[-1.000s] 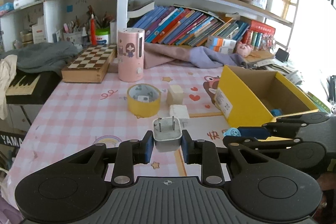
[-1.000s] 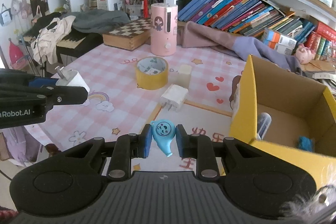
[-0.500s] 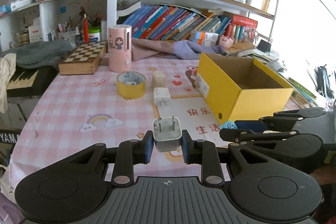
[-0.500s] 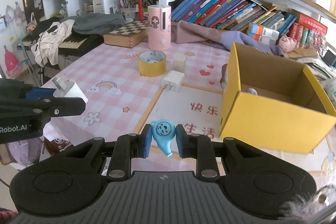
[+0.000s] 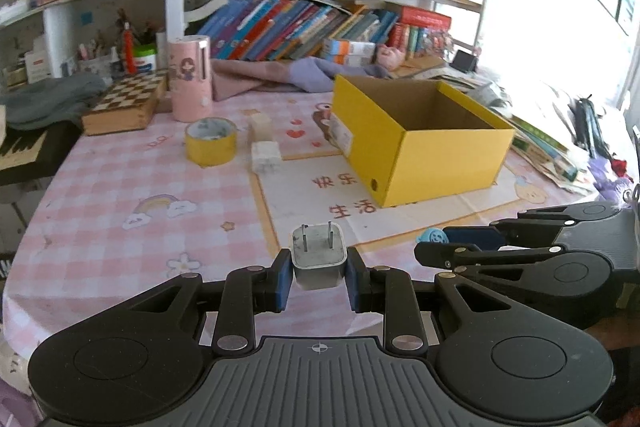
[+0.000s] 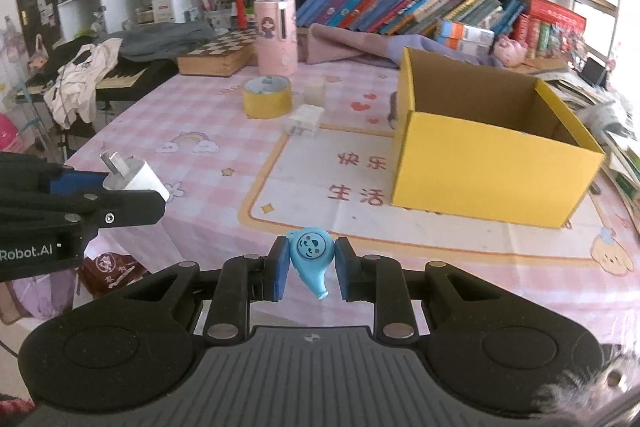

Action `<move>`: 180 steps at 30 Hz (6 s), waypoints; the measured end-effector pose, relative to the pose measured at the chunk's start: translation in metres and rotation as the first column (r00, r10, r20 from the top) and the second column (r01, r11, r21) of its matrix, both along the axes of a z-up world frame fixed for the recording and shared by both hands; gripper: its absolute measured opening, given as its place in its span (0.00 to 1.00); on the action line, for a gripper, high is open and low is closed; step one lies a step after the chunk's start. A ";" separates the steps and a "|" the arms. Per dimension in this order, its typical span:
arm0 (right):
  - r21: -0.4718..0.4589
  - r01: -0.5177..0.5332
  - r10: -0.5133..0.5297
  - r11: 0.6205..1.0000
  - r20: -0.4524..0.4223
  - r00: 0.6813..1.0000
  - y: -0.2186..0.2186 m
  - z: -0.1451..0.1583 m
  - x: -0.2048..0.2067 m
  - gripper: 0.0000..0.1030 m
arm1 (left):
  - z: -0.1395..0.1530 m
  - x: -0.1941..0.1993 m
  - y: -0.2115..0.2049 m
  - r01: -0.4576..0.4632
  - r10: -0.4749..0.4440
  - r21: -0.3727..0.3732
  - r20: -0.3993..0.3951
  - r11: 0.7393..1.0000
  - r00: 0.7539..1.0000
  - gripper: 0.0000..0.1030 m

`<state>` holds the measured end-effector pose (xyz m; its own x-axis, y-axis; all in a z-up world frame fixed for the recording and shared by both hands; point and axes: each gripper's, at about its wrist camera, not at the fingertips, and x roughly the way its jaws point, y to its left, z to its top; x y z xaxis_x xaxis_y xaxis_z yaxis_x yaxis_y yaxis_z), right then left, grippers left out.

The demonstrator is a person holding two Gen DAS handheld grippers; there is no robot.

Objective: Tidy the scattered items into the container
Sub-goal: 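Lift and carry the charger and clip with both tools toward the yellow box, then lower both tools with the charger and clip into the yellow box, then open the right tool to drop the clip while the left tool releases the charger, then lift both tools out of the box and move back toward the table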

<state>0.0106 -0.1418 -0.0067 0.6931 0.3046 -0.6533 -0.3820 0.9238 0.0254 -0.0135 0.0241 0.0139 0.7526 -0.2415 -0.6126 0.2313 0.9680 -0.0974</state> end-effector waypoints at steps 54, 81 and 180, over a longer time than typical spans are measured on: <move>-0.029 0.323 -0.324 0.946 -0.065 0.944 -0.113 -0.011 0.011 0.22 | -0.012 0.051 -0.115 0.341 -0.341 0.002 -0.023 0.940 0.940 0.25; 0.013 0.237 -0.236 0.971 0.171 0.957 -0.171 0.047 0.143 0.22 | 0.040 0.145 -0.158 0.254 -0.264 0.072 0.208 0.965 0.942 0.25; 0.018 0.134 -0.135 0.991 0.044 0.990 -0.167 0.018 0.189 0.68 | 0.008 0.157 -0.157 -0.020 -0.013 0.158 0.208 0.987 0.978 0.89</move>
